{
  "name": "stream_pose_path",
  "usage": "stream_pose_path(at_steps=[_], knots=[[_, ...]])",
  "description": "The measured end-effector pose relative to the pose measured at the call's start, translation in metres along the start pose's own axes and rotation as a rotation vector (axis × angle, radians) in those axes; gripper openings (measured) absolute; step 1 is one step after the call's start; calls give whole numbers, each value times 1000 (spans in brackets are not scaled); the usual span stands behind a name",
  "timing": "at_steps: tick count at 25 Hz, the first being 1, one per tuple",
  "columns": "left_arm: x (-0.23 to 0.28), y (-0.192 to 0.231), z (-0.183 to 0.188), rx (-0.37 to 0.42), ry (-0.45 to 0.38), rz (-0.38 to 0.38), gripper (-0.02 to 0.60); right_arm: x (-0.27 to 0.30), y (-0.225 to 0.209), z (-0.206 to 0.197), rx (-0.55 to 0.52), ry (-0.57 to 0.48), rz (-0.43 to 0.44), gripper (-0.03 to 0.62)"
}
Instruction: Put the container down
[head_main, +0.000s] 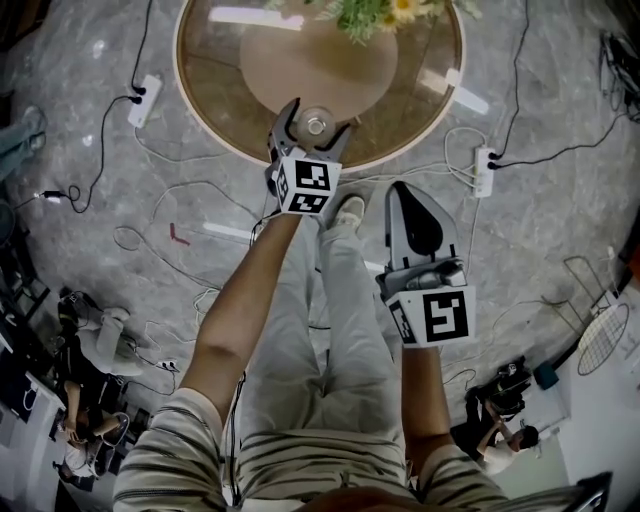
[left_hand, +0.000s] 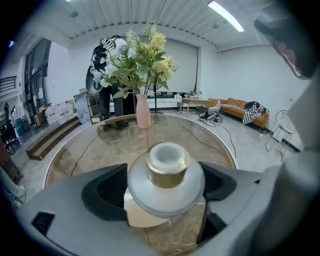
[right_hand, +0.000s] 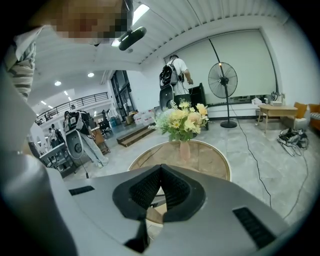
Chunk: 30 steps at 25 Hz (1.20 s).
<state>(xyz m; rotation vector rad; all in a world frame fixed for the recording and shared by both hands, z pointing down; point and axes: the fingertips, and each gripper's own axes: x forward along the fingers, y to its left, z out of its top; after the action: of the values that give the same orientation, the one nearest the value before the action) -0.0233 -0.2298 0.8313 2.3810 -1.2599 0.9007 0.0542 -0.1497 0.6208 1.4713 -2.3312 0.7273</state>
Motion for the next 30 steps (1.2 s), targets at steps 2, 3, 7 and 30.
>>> stream_pose_path(at_steps=[2, 3, 7, 30], knots=[[-6, 3, 5, -9, -3, 4, 420, -2, 3, 8, -8, -11, 8, 8], [-10, 3, 9, -15, -8, 3, 420, -3, 5, 13, -14, -16, 10, 8], [-30, -2, 20, -42, -27, -7, 420, -11, 12, 27, -27, -29, 13, 8], [-241, 28, 213, -165, -263, 65, 141, -90, 65, 157, -57, -131, 26, 8]])
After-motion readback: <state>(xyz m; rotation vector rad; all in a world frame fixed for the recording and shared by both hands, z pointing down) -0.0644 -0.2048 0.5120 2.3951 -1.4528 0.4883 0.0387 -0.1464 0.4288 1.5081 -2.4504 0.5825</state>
